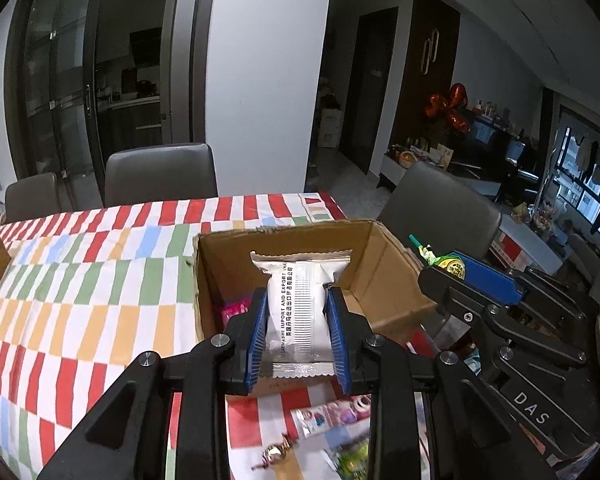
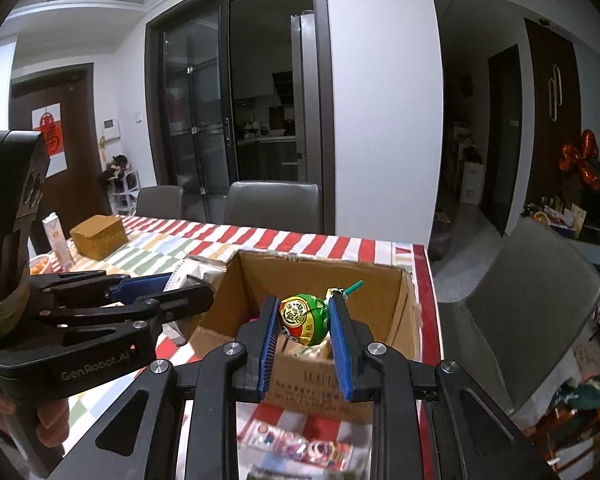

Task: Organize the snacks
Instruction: 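Lower both snacks into the box and open both tools, then move both tools back from the box toward the remaining snacks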

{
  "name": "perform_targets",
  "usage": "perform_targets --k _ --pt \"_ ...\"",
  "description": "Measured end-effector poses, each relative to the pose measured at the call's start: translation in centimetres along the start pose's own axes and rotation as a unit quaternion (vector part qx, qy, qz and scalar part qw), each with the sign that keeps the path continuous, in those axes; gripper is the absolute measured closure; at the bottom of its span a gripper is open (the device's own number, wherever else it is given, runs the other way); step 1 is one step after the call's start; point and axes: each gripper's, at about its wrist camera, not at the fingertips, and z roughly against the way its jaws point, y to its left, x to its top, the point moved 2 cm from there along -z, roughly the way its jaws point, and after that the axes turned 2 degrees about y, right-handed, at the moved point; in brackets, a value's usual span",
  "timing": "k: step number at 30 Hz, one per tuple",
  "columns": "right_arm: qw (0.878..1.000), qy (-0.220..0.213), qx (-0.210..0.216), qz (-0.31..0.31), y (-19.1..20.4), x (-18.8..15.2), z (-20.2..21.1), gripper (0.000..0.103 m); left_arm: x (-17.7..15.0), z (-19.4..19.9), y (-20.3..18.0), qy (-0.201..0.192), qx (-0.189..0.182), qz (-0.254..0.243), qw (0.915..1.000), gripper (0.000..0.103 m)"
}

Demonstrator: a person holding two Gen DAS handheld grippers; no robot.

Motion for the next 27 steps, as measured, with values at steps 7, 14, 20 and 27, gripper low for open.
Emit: perform_targets --k 7,14,20,27 --pt "1.0 0.011 0.001 0.002 -1.0 0.9 -3.0 0.077 1.1 -3.4 0.7 0.024 -0.003 -0.002 0.9997 0.073" --pt "1.0 0.027 -0.014 -0.001 -1.7 0.7 -4.7 0.053 1.4 -3.9 1.1 0.018 0.016 -0.01 0.9997 0.051" --pt "0.999 0.018 -0.026 0.003 -1.3 0.0 -3.0 0.05 0.1 -1.5 1.0 0.002 0.035 -0.022 0.9991 0.047" --pt "0.999 0.022 -0.028 0.001 -0.4 -1.4 -0.5 0.043 -2.1 1.1 1.1 0.004 0.033 -0.014 0.9994 0.045"
